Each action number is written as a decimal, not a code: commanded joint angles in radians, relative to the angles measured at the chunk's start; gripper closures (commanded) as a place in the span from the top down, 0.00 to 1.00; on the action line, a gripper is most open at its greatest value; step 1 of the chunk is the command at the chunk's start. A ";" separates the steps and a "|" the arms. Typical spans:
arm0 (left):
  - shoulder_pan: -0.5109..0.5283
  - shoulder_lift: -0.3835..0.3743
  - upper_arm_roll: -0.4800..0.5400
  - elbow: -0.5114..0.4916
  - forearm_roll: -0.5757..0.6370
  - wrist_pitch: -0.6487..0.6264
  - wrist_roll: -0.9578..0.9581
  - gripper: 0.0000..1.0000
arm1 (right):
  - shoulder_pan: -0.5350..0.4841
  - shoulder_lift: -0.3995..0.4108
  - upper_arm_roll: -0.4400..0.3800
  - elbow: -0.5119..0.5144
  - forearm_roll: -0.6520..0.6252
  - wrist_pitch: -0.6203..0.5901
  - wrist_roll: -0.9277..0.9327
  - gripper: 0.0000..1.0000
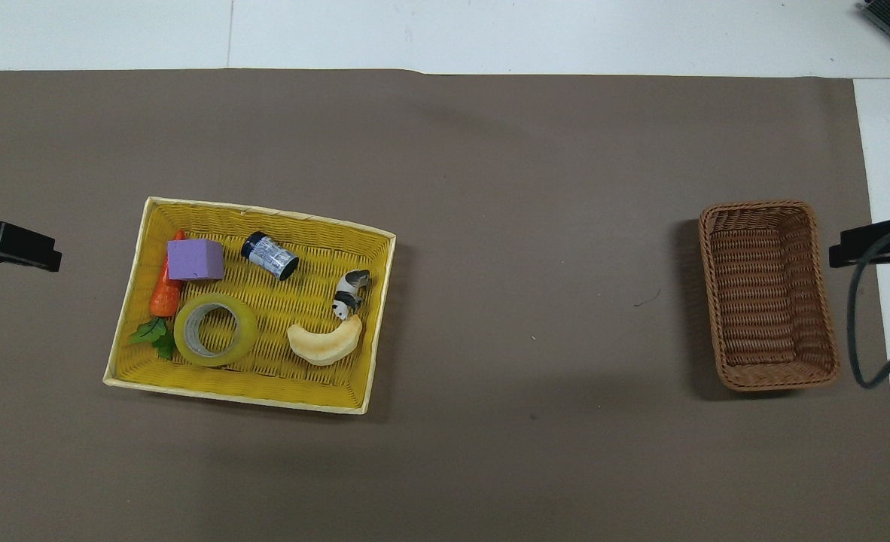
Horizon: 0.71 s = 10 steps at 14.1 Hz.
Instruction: Move tape to another basket
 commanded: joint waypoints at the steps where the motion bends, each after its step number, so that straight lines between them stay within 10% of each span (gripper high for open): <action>1: 0.009 -0.004 -0.004 0.009 0.015 -0.018 0.013 1.00 | -0.010 -0.020 0.007 -0.027 -0.002 0.013 0.016 1.00; 10: 0.023 -0.014 -0.004 0.000 0.016 -0.016 0.030 1.00 | -0.009 -0.024 0.007 -0.036 -0.002 0.006 0.018 1.00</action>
